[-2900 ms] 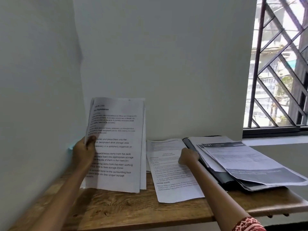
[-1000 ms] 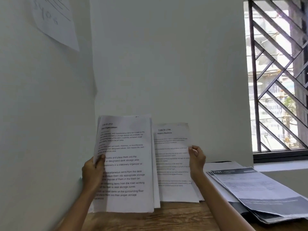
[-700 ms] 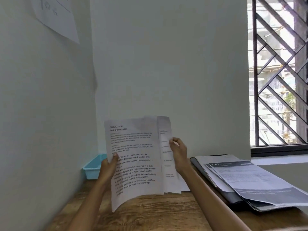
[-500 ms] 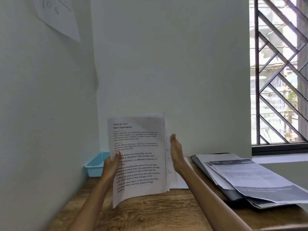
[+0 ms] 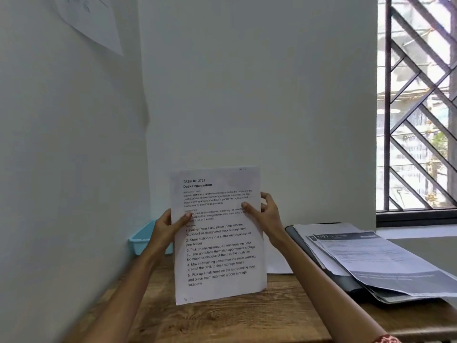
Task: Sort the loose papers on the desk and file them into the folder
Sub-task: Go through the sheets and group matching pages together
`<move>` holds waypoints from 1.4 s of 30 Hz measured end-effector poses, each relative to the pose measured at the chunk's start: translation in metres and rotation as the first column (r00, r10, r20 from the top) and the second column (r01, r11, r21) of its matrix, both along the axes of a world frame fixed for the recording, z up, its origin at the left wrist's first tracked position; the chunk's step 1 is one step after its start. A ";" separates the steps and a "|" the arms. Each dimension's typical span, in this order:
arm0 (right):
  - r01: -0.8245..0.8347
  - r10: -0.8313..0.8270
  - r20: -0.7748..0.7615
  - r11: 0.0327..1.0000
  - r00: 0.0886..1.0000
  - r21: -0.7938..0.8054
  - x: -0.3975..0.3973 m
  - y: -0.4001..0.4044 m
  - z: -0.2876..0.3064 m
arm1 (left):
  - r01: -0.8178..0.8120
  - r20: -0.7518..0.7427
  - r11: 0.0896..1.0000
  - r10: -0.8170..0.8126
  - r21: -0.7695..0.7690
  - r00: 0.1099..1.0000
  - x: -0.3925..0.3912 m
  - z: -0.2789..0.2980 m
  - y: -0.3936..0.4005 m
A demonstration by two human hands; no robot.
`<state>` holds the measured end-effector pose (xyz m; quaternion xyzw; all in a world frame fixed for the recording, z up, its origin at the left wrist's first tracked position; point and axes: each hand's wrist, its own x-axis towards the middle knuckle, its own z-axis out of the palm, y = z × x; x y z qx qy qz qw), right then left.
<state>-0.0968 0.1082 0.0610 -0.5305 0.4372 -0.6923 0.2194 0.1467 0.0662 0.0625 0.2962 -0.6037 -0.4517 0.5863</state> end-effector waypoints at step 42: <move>-0.215 0.178 0.259 0.969 0.949 0.125 -0.014 -0.005 -0.048 | -0.212 -0.438 0.925 0.340 0.316 0.832 0.017 -0.066 -0.036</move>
